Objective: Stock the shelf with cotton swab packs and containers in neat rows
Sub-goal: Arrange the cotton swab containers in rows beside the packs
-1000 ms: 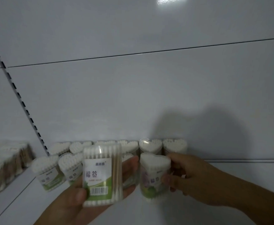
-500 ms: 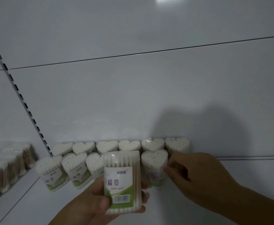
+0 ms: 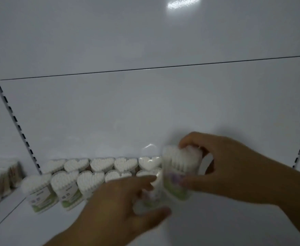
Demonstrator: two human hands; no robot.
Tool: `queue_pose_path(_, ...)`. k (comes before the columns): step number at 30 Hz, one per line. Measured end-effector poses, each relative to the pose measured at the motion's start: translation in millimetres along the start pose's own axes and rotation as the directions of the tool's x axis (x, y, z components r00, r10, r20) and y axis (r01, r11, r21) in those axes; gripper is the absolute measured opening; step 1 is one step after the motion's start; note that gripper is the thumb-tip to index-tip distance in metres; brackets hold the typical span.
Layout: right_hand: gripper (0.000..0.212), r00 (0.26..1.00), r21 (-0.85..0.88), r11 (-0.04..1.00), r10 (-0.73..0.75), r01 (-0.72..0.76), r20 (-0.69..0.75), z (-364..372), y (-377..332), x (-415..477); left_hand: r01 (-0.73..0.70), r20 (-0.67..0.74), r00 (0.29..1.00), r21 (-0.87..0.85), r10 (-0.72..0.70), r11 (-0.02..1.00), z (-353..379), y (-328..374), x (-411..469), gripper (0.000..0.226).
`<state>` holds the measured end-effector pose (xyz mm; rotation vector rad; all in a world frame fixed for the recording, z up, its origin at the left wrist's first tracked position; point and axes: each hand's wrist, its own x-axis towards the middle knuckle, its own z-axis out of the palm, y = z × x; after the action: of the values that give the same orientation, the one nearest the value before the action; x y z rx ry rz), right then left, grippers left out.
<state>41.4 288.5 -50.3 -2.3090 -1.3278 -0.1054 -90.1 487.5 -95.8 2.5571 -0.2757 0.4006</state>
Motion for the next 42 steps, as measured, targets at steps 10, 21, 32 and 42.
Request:
queue_pose_path(10,0.048,0.985,-0.379,0.915,0.169,-0.141,0.041,41,4,0,-0.072,0.157,0.987,0.648,-0.041,0.758,14,-51,39,0.081)
queue_pose_path(21,0.061,0.972,-0.261,0.937,0.221,-0.234,-0.079,66,-7,-25,-0.377,0.398,0.907,0.622,0.138,0.686,-11,-51,65,0.068)
queue_pose_path(32,0.06,0.652,-0.72,0.35,0.736,-0.599,-0.184,-54,53,-161,-0.434,0.525,0.809,0.232,0.263,0.871,57,87,160,0.067)
queue_pose_path(42,0.057,0.485,-0.52,0.273,0.81,-0.81,-0.33,-176,95,-397,-0.523,0.616,0.734,0.241,0.288,0.818,188,294,186,0.077)
